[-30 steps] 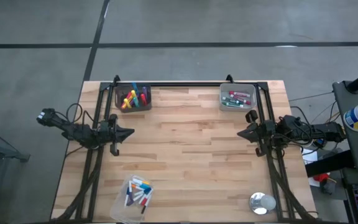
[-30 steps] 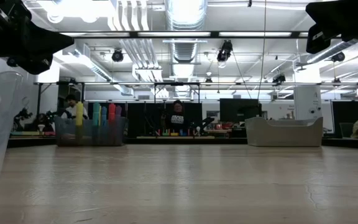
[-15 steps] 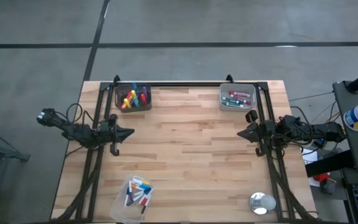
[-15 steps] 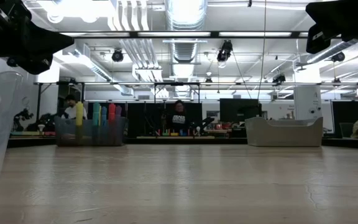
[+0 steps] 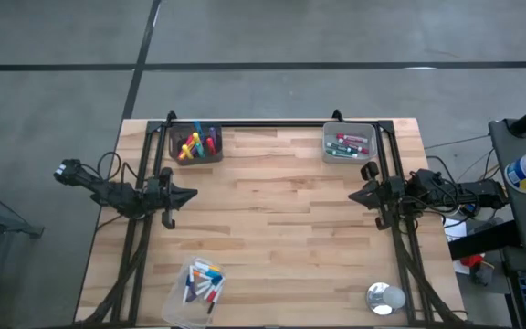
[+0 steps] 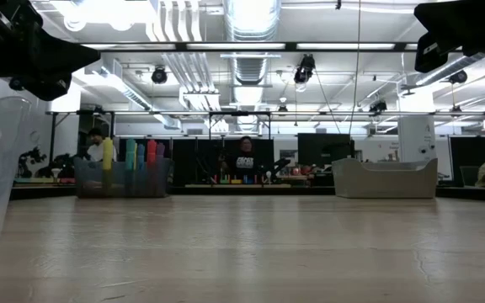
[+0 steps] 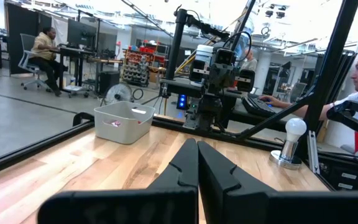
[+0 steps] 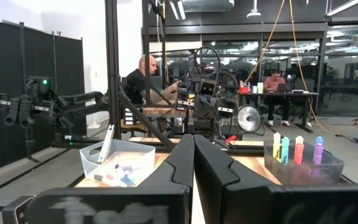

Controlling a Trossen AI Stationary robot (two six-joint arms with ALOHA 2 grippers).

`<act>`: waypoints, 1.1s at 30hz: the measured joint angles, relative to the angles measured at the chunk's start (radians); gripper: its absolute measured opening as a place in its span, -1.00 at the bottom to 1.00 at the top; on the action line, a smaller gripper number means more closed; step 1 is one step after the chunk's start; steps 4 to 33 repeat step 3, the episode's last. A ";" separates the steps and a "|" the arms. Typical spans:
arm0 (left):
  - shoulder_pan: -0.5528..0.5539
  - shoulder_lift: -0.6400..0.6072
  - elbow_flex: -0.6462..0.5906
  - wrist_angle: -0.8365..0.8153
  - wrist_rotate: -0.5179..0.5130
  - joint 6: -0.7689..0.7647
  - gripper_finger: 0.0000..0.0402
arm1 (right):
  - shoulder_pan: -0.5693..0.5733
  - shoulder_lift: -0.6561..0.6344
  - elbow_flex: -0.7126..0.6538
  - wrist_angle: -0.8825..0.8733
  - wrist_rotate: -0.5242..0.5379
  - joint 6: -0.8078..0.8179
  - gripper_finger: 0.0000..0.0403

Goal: Pick & Place Markers
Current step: Return to Home Position

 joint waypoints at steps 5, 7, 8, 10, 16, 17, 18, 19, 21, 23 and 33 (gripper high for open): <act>0.000 0.000 0.000 0.000 0.000 0.000 -1.00 | 0.000 0.000 0.000 0.000 0.000 -0.001 -0.96; 0.000 0.000 0.000 0.000 0.000 0.000 -1.00 | 0.000 0.000 0.000 0.000 0.000 -0.001 -0.96; 0.000 0.000 0.000 0.000 0.000 0.000 -1.00 | 0.000 0.000 0.000 0.000 0.000 -0.001 -0.96; 0.000 0.000 0.000 0.000 0.000 0.000 -1.00 | 0.000 0.000 0.000 0.000 0.000 -0.001 -0.96; 0.000 0.000 0.000 0.000 0.000 0.000 -1.00 | 0.000 0.000 0.000 0.000 0.000 -0.001 -0.96; 0.000 0.000 0.000 0.000 0.000 0.000 -1.00 | 0.000 0.000 0.000 0.000 0.000 -0.001 -0.96; 0.000 0.000 0.000 0.000 0.000 0.000 -1.00 | 0.000 0.000 0.000 0.000 0.000 -0.001 -0.96; 0.000 0.000 0.000 0.000 0.000 0.000 -1.00 | 0.000 0.000 0.000 0.000 0.000 -0.001 -0.96; 0.000 0.000 0.000 0.000 0.000 0.000 -1.00 | 0.000 0.000 0.000 0.000 0.000 -0.001 -0.96; 0.000 0.000 0.000 0.000 0.000 0.000 -1.00 | 0.000 0.000 0.000 0.000 0.000 -0.001 -0.96; 0.000 0.000 0.000 0.000 0.000 0.000 -1.00 | 0.000 0.000 0.000 0.000 0.000 -0.001 -0.96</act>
